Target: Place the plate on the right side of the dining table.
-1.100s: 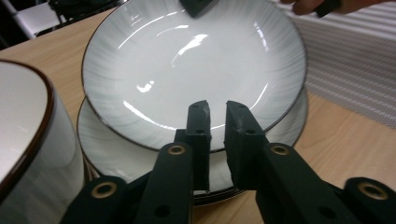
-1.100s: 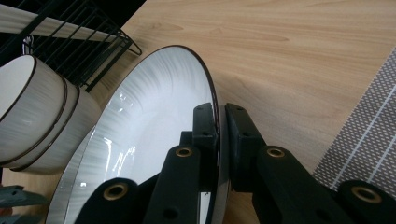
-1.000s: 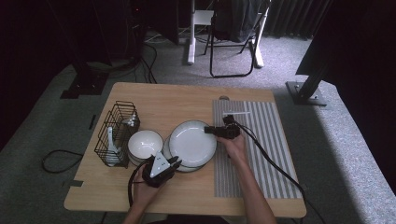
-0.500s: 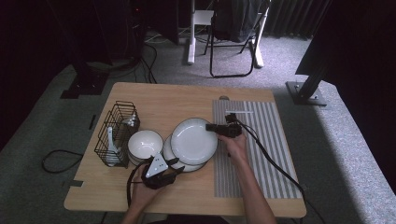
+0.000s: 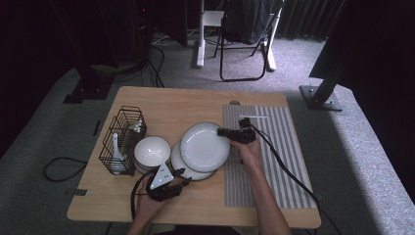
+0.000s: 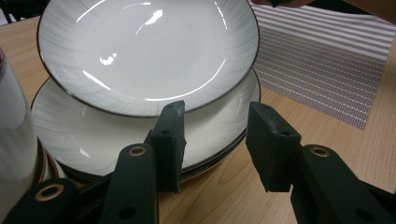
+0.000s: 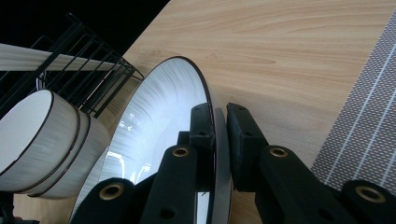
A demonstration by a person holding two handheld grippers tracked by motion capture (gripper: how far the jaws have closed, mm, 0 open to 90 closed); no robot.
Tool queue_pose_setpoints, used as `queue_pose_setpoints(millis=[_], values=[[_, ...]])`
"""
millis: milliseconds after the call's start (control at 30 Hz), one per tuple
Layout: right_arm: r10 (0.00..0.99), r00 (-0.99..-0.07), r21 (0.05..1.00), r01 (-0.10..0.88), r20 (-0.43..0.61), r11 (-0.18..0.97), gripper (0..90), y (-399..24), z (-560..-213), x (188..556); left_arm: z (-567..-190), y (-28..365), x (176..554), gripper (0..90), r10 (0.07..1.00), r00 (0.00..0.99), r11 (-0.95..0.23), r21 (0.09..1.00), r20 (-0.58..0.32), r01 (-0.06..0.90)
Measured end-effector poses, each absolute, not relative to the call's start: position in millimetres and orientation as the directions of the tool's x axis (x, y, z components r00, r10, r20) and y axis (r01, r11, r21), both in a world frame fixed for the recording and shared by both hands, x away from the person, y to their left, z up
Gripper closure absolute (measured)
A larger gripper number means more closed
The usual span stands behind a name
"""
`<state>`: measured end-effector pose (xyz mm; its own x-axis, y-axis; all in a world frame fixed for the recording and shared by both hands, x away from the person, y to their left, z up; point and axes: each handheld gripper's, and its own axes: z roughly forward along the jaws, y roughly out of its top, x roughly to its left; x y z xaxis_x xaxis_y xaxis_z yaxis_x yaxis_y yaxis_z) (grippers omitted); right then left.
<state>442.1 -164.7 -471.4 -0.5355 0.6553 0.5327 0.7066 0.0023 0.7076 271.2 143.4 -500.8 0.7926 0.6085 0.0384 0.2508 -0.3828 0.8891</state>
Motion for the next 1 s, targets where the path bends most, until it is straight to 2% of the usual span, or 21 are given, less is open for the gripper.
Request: queue_pose_setpoints(millis=[1000], values=[[0.673, -0.51, 0.727, 0.684, 0.536, -0.061, 81.4, -192, -459, 435, -502, 152, 270, 55.8, 0.609, 0.793, -0.362, 0.893, 0.01, 0.267]])
